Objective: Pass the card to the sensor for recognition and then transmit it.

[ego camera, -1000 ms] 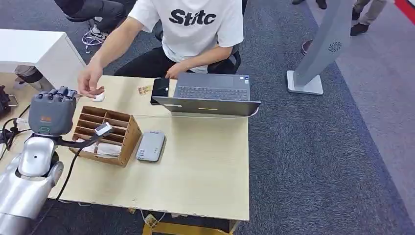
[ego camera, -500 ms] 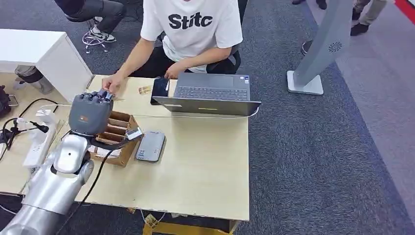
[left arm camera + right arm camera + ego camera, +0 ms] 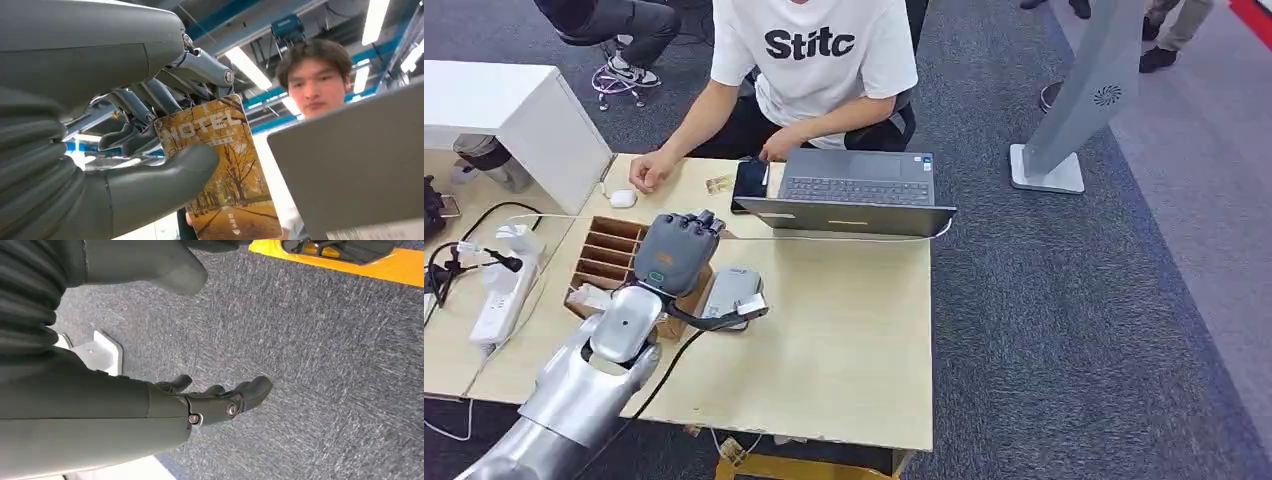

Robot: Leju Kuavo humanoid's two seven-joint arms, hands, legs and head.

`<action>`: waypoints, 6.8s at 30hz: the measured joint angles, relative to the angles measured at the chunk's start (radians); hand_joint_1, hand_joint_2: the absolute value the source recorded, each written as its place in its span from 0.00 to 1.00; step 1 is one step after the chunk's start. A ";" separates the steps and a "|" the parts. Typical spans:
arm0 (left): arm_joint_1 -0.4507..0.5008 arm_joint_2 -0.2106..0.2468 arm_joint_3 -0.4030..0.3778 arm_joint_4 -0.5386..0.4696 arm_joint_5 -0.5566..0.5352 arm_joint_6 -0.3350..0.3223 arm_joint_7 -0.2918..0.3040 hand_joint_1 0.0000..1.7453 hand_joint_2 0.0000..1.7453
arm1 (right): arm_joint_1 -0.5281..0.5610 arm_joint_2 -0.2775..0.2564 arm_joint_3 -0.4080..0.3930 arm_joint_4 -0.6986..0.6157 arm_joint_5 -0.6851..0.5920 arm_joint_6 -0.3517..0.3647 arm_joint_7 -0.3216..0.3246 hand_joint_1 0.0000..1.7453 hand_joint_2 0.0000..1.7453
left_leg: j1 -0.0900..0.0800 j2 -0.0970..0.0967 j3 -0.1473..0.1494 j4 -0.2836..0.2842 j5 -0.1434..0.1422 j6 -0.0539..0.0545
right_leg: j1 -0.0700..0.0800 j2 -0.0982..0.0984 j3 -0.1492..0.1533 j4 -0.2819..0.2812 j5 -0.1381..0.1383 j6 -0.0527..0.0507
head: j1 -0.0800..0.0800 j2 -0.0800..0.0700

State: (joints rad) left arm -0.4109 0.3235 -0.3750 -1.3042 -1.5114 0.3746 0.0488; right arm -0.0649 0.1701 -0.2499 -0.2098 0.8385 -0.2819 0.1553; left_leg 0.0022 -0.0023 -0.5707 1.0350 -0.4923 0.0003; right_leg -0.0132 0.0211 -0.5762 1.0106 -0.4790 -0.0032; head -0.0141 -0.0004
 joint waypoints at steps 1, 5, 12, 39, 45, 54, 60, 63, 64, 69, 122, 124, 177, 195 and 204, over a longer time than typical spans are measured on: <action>0.000 0.000 -0.008 0.003 0.004 -0.004 0.000 1.00 1.00 | 0.000 0.000 -0.002 0.000 0.000 0.001 -0.001 0.00 1.00 | 0.000 0.000 0.000 0.000 0.000 0.000 | 0.000 0.000 0.000 0.000 0.000 0.000 | 0.000 0.000; 0.013 0.001 -0.016 0.029 0.024 -0.023 0.006 1.00 1.00 | 0.000 0.000 -0.007 0.000 0.001 0.002 -0.003 0.00 1.00 | 0.000 0.000 0.000 0.000 0.000 0.000 | 0.000 0.000 0.000 0.000 0.000 0.000 | 0.000 0.000; 0.029 0.006 -0.016 0.084 0.035 -0.069 0.035 1.00 1.00 | 0.001 0.000 -0.013 0.000 0.010 0.004 -0.003 0.00 1.00 | 0.000 0.000 -0.001 0.000 0.000 0.000 | 0.000 0.000 0.000 0.000 0.000 0.000 | 0.000 0.000; 0.061 -0.019 -0.017 0.229 0.036 -0.023 0.003 1.00 1.00 | -0.002 0.002 -0.014 0.000 0.037 0.014 -0.003 0.00 1.00 | 0.000 -0.001 0.000 0.000 0.000 0.000 | 0.000 -0.001 0.000 0.000 0.000 0.000 | 0.000 0.000; 0.065 -0.030 -0.018 0.241 0.045 -0.010 0.000 1.00 1.00 | -0.003 0.002 -0.014 0.000 0.039 0.016 -0.003 0.00 1.00 | 0.000 -0.002 0.000 0.000 0.000 0.000 | 0.000 -0.002 0.001 0.000 0.000 0.000 | 0.000 0.000; 0.071 -0.039 -0.020 0.249 0.058 -0.009 -0.011 1.00 1.00 | -0.004 0.005 -0.021 0.000 0.037 0.016 -0.009 0.00 1.00 | 0.000 -0.002 0.000 0.000 0.001 0.000 | 0.000 -0.002 0.002 0.000 0.000 0.000 | 0.000 0.000; 0.072 -0.042 -0.021 0.249 0.065 0.010 -0.015 1.00 1.00 | -0.005 0.005 -0.022 0.000 0.040 0.017 -0.009 0.00 1.00 | 0.000 -0.002 0.000 0.000 0.001 0.000 | 0.000 -0.003 0.002 0.000 0.000 0.000 | 0.000 0.000; 0.072 -0.043 -0.020 0.249 0.075 0.013 -0.018 1.00 1.00 | -0.005 0.005 -0.023 0.000 0.040 0.016 -0.010 0.00 1.00 | 0.000 -0.002 0.000 0.000 0.001 0.000 | 0.000 -0.002 0.002 0.000 0.000 0.000 | 0.000 0.000; 0.072 -0.042 -0.020 0.249 0.078 0.014 -0.018 1.00 1.00 | -0.005 0.005 -0.024 0.000 0.041 0.016 -0.010 0.00 1.00 | 0.000 -0.002 0.000 0.000 0.001 0.000 | 0.000 -0.002 0.002 0.000 0.000 0.000 | 0.000 0.000; 0.072 -0.036 -0.020 0.230 0.096 0.016 -0.020 1.00 1.00 | -0.005 0.005 -0.030 0.000 0.045 0.014 -0.012 0.00 1.00 | 0.000 -0.002 0.000 0.000 0.001 0.000 | 0.000 -0.002 0.002 0.000 0.000 0.000 | 0.000 0.000; -0.104 0.018 0.166 -0.082 0.302 -0.092 -0.008 0.00 1.00 | -0.002 0.012 -0.067 0.001 0.075 -0.006 0.003 0.00 1.00 | 0.000 -0.002 0.000 0.000 0.002 -0.001 | 0.000 -0.002 0.000 0.001 0.001 -0.001 | 0.000 0.000; -0.091 0.004 0.163 -0.102 0.359 -0.174 -0.008 0.00 1.00 | 0.000 0.013 -0.075 0.001 0.072 -0.011 -0.001 0.00 1.00 | 0.000 -0.002 0.000 0.000 0.002 -0.001 | 0.000 -0.002 0.000 0.001 0.001 -0.001 | 0.000 0.000; 0.392 0.288 0.301 -0.432 0.526 -0.494 0.057 0.00 1.00 | 0.022 0.021 -0.194 0.002 0.089 -0.009 0.003 0.00 1.00 | 0.001 -0.002 -0.002 -0.001 0.002 -0.002 | 0.001 -0.002 -0.001 0.001 0.000 -0.002 | 0.000 0.000; 0.356 0.262 0.254 -0.341 0.523 -0.500 0.057 0.02 1.00 | 0.019 0.021 -0.196 0.002 0.098 -0.002 0.005 0.00 1.00 | 0.001 -0.001 -0.002 -0.001 0.002 -0.002 | 0.001 -0.002 -0.002 0.001 0.000 -0.002 | 0.000 0.000; 0.355 0.261 0.237 -0.329 0.529 -0.500 0.057 0.13 1.00 | 0.019 0.021 -0.197 0.002 0.105 -0.001 0.004 0.00 1.00 | 0.001 -0.001 -0.002 -0.001 0.002 -0.002 | 0.001 -0.002 -0.002 0.001 0.000 -0.002 | 0.000 0.000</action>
State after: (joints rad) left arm -0.0561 0.5848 -0.1381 -1.6331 -0.9823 -0.1259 0.1061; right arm -0.0456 0.1915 -0.4467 -0.2083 0.9438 -0.2827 0.1595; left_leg 0.0033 -0.0038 -0.5725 1.0339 -0.4899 -0.0016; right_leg -0.0126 0.0192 -0.5778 1.0113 -0.4786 -0.0053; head -0.0141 -0.0004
